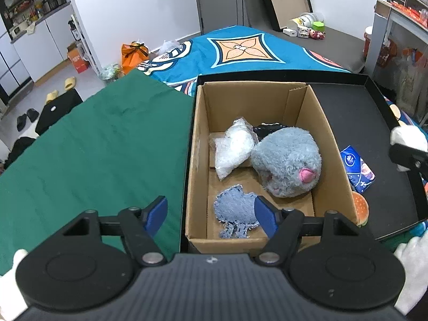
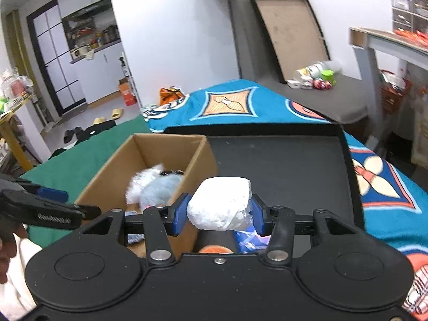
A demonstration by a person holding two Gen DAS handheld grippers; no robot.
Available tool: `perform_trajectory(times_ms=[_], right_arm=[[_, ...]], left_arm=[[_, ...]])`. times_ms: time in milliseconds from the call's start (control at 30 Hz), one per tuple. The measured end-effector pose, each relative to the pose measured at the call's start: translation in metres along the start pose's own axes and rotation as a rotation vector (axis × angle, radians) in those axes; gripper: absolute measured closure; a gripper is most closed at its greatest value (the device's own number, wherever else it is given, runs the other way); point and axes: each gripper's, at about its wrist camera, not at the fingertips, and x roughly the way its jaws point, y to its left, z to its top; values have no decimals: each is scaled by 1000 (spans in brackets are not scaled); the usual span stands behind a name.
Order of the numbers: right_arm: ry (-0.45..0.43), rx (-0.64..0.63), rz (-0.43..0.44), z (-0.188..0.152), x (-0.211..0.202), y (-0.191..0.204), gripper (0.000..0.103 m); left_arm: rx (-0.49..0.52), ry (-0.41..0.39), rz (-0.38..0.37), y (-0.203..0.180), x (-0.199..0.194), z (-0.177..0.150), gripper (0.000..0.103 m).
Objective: Organize soft objects
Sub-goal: 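Carry the white bundle over the box and release it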
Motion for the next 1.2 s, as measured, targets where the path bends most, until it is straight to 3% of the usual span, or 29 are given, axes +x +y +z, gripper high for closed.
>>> perform_trajectory(times_ms=[100,500,867,1200], right_arm=[[-12,-5,11,7,4,7,56],[-26,-82,41,33,16,42,56],[4,-127,102,38,27,81,56],[26,-68,170,48,37,105,54]], left_arm=[[-4,-3,-4,3,1,-2,36],[-62,2,-25,20,6,-2,67],[-148,18,-96,41,13,-9,96],[-156,8,-128,45,11,-13,96]])
